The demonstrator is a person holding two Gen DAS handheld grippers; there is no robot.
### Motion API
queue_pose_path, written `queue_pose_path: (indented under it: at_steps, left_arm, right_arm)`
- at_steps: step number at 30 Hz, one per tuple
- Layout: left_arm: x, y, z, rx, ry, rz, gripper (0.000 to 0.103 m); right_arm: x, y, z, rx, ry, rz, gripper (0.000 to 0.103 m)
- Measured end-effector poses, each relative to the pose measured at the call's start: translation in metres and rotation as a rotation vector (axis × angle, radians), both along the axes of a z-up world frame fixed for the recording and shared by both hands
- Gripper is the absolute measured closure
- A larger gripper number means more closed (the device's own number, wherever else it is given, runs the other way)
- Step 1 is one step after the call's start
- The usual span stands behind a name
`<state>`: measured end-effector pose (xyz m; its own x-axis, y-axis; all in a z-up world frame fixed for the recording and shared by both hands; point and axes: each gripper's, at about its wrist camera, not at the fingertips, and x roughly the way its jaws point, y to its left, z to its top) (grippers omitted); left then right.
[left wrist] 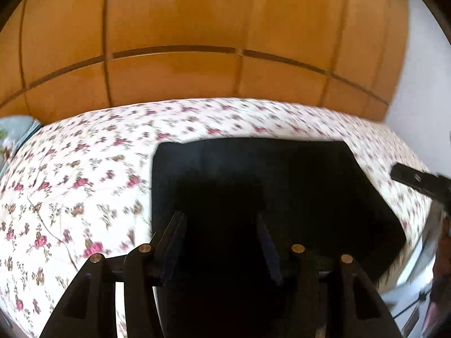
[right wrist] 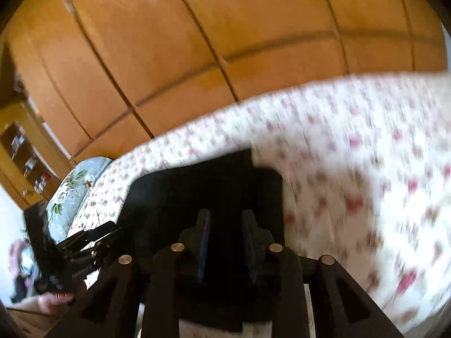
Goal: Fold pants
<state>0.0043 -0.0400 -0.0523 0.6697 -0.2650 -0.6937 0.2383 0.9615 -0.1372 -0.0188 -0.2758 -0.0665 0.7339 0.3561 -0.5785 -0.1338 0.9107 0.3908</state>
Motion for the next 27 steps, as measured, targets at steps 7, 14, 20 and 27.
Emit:
queue_pose_path:
  at_steps: [7,14,20,27]
  left_arm:
    - [0.048,-0.021,-0.02,0.14,0.054,0.007,0.044]
    - [0.046,-0.007,-0.027,0.057,0.055,0.02,0.042]
    - [0.021,0.022,-0.017,-0.02,0.065,0.093,0.037]
    - [0.008,0.043,-0.022,-0.064,0.081,0.091,0.031]
  right_arm:
    - [0.052,0.038,-0.036,-0.179,0.159,0.048,0.085]
    - [0.063,-0.005,-0.067,0.071,0.161,-0.063,0.101]
    - [0.037,-0.009,-0.047,0.077,0.093,-0.036,0.067]
    - [0.027,-0.015,-0.046,0.014,0.117,-0.038,0.03]
